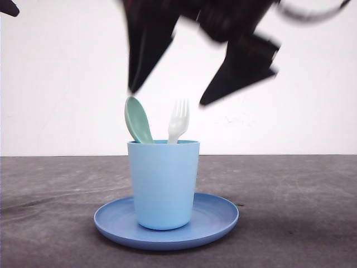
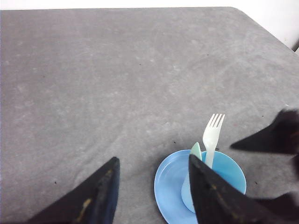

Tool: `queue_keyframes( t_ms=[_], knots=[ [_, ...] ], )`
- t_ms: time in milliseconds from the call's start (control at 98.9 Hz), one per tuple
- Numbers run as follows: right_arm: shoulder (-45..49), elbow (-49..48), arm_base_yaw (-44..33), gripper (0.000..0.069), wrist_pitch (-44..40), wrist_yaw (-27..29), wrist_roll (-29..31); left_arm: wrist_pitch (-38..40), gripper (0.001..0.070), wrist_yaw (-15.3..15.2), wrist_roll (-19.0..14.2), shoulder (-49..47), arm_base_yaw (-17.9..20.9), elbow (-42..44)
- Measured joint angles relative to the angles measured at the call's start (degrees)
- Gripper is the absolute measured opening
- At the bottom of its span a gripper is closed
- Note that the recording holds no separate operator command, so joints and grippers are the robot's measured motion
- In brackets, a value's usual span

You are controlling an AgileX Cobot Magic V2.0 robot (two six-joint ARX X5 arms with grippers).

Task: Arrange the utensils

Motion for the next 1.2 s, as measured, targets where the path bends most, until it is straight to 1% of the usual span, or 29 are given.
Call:
queue_keyframes(
  t_ms=[101,273,364,425,455,475,526,556,597,607,647,698,759,840,1032,1204],
  knots=[
    [-5.6,0.7,0.1,0.0642,-0.6,3.7,-1.1,0.3,0.0276,0.0,0.0,-0.1,0.0,0.0],
    [-15.0,1.4,0.1,0.0642,-0.5,13.7,-2.9,0.3,0.0276,0.0,0.0,-0.1,0.0,0.0],
    [-17.5,1.4,0.1,0.0636,-1.0,15.4,-3.2,0.3,0.0276,0.0,0.0,-0.1,0.0,0.0],
    [-18.0,1.4,0.1,0.0604,-1.7,16.4,-3.2,0.7,0.0276,0.0,0.0,-0.1,0.0,0.0],
    [-18.1,1.4,0.1,0.0566,-2.1,16.6,-3.2,0.9,0.0276,0.0,0.0,-0.1,0.0,0.0],
    [-18.1,1.4,0.1,0.0528,-2.4,16.7,-3.2,1.1,0.0276,0.0,0.0,-0.1,0.0,0.0],
    [-18.0,1.4,0.1,0.0386,-2.8,16.7,-3.3,1.5,0.0256,0.0,0.0,-0.1,0.0,0.0],
    [-18.1,1.4,0.1,0.0296,-3.1,16.8,-3.3,1.6,0.0211,0.0,0.0,-0.1,0.0,0.0],
    [-18.1,1.4,0.1,0.0167,-3.3,16.8,-3.6,1.6,0.0116,0.0,0.0,-0.2,0.0,0.0],
    [-18.1,1.4,0.1,0.0145,-3.3,16.7,-3.6,1.6,0.0101,0.0,0.0,-0.2,0.0,0.0],
    [-18.1,1.4,0.1,0.0083,-3.3,16.8,-3.7,1.9,0.0062,0.0,0.0,-0.3,0.0,0.0],
    [-18.1,1.4,0.1,0.0043,-3.3,16.8,-3.8,2.8,0.0037,-0.1,0.0,-0.4,0.0,0.0],
    [-18.1,1.4,0.1,0.0022,-3.0,16.8,-4.0,3.7,0.0027,-0.2,0.0,-0.7,0.0,0.0],
    [-18.1,1.4,0.1,0.0013,-1.7,16.9,-4.0,4.7,0.0024,-0.2,0.0,-1.2,0.0,0.0],
    [-18.1,1.4,0.1,0.0010,0.5,16.9,-4.0,4.6,0.0024,-0.3,0.0,-2.0,0.0,0.0],
    [-18.1,1.4,0.1,0.0010,0.5,16.9,-4.0,4.6,0.0024,-0.3,0.0,-2.0,0.0,0.0]
  ],
)
